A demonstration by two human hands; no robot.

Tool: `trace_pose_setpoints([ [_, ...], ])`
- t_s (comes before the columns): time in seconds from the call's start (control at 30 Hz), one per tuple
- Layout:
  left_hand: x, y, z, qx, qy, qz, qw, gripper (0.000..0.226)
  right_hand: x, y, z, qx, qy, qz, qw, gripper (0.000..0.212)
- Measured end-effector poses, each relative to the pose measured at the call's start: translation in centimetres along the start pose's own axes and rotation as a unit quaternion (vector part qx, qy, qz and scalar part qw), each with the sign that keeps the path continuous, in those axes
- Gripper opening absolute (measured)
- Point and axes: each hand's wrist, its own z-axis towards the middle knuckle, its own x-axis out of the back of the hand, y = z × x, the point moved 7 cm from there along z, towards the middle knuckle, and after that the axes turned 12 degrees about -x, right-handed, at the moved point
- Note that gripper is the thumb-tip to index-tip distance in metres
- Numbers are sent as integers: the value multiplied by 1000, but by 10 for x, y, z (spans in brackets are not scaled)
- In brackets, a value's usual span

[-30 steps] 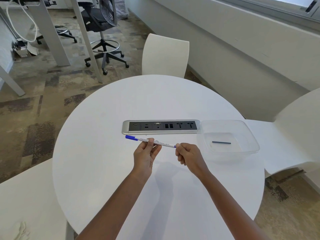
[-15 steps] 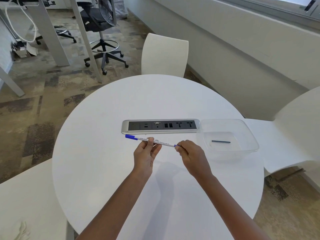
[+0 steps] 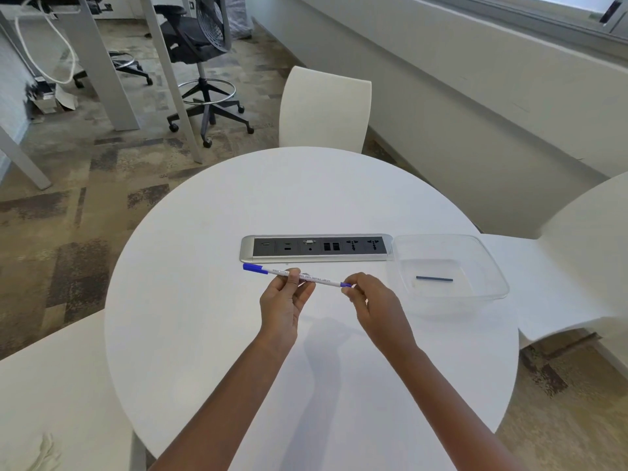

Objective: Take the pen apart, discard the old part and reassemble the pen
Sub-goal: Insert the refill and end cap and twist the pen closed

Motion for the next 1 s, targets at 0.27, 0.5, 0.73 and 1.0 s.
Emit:
trace_pose_setpoints([
  [0.27, -5, 0, -3, -8, -20, 4, 1000, 15, 3, 0, 5, -16, -11, 29, 999, 23],
  [0.5, -9, 3, -5, -25, -43, 28, 998, 16, -14, 20, 11, -217, -178, 264, 923, 43],
  [0.73, -6, 2, -5, -9, -10, -1, 1000, 14, 0, 7, -1, -62, -46, 75, 994, 11],
  [1.0, -7, 1, -8, -7, -20, 8, 1000, 15, 7, -6, -2, 48, 18, -50, 997, 15],
])
